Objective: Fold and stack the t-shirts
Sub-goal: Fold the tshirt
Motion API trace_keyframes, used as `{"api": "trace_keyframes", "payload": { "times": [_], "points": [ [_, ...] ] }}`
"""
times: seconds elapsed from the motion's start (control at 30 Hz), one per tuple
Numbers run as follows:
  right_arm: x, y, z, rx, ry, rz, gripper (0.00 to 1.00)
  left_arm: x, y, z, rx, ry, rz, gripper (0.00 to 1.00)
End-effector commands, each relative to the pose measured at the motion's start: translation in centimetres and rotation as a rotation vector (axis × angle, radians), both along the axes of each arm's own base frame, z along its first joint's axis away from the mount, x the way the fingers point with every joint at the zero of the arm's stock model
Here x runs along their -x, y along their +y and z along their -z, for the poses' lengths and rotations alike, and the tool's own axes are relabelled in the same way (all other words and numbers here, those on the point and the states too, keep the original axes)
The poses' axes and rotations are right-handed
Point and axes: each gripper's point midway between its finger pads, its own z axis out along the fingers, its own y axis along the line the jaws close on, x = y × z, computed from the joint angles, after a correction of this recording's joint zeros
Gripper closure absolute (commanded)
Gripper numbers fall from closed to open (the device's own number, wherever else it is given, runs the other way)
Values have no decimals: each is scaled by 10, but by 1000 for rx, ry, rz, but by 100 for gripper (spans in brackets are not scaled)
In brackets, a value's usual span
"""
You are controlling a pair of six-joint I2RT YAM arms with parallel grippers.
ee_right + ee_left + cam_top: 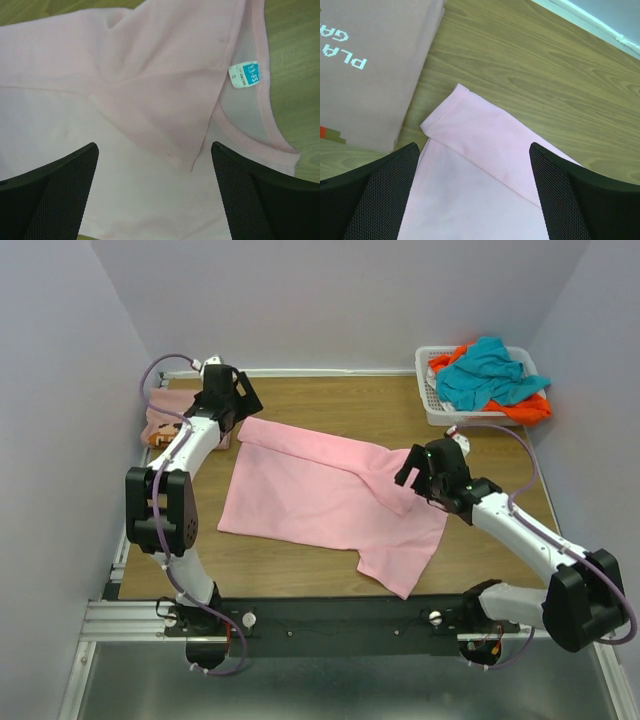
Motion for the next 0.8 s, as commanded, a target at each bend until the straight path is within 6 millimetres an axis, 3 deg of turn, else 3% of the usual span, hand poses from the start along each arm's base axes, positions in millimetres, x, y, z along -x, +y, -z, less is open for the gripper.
{"api": "trace_keyframes", "payload": {
  "times": [0.0,0.17,0.2,0.23,0.27,0.33,0.47,0.5,0.53,0.67,0.77],
  "points": [
    [-26,-6,-8,80,-20,40,0,-1,-14,-9,-11,-16,39,2],
    [-65,-10,10,147,31,67,0,-16,-46,21,12,30,157,2],
    [-71,-10,32,177,81,56,0,-18,-51,26,14,36,174,2],
    [-89,-12,24,169,62,69,0,-21,-53,31,8,40,181,2],
    [-96,-13,30,177,78,70,0,-24,-58,41,22,60,204,2],
    [-116,-15,41,184,100,66,0,-26,-59,52,19,81,207,2],
    [-139,-30,64,193,147,87,0,-26,-56,76,6,131,198,2],
    [-141,-37,78,206,178,86,0,-24,-56,86,2,151,198,2],
    [-146,-38,74,204,167,87,0,-24,-55,86,2,151,194,2],
    [-158,-43,100,225,208,62,0,-14,-53,117,-1,223,192,2],
    [-166,-50,107,241,213,77,0,-8,-49,131,2,265,180,2]
  ]
}}
